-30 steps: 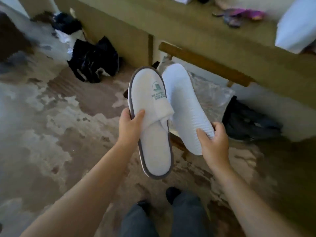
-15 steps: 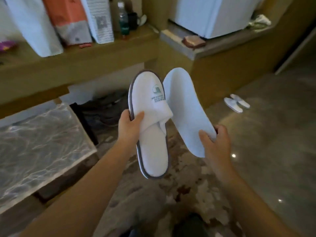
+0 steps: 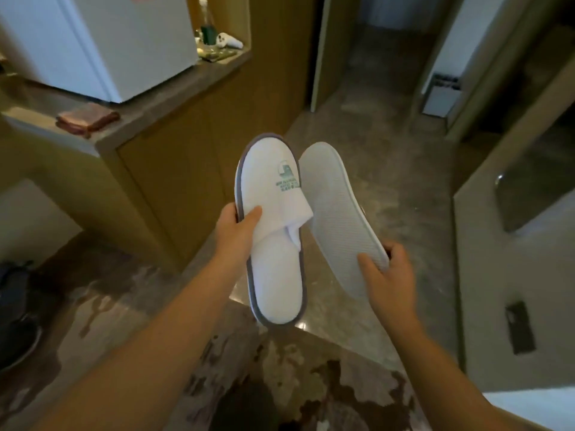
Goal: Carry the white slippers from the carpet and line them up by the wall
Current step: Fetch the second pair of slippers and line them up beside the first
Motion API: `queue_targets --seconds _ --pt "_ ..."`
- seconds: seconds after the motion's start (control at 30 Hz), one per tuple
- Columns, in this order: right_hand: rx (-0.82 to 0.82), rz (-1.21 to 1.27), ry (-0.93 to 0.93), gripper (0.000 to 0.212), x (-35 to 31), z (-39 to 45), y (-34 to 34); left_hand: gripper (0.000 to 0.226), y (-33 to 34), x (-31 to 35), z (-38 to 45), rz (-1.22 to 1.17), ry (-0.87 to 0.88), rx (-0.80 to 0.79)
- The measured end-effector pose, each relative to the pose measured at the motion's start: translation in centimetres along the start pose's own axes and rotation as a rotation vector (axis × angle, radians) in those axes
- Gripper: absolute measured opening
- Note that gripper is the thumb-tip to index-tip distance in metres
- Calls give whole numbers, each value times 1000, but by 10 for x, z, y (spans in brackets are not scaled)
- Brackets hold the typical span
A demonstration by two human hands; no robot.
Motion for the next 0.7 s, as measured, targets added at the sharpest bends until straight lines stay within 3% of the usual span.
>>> queue_targets --seconds 0.2,0.57,0.7 --pt "97 29 66 18 55 94 -24 15 107 0 90 2 -63 -83" --pt "189 6 123 17 95 385 -15 21 283 46 340 -34 -130 -156" --pt "229 8 138 18 105 473 -12 33 335 67 415 -26 -147 -174"
Point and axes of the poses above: each hand's wrist, its own z-axis towards the middle knuckle, its own y-axis out of the palm, x = y × z, the point moved 8 cm from there along z, towards the middle knuckle, and after that the axes turned 3 degrees about -x, right-handed, at the moved point
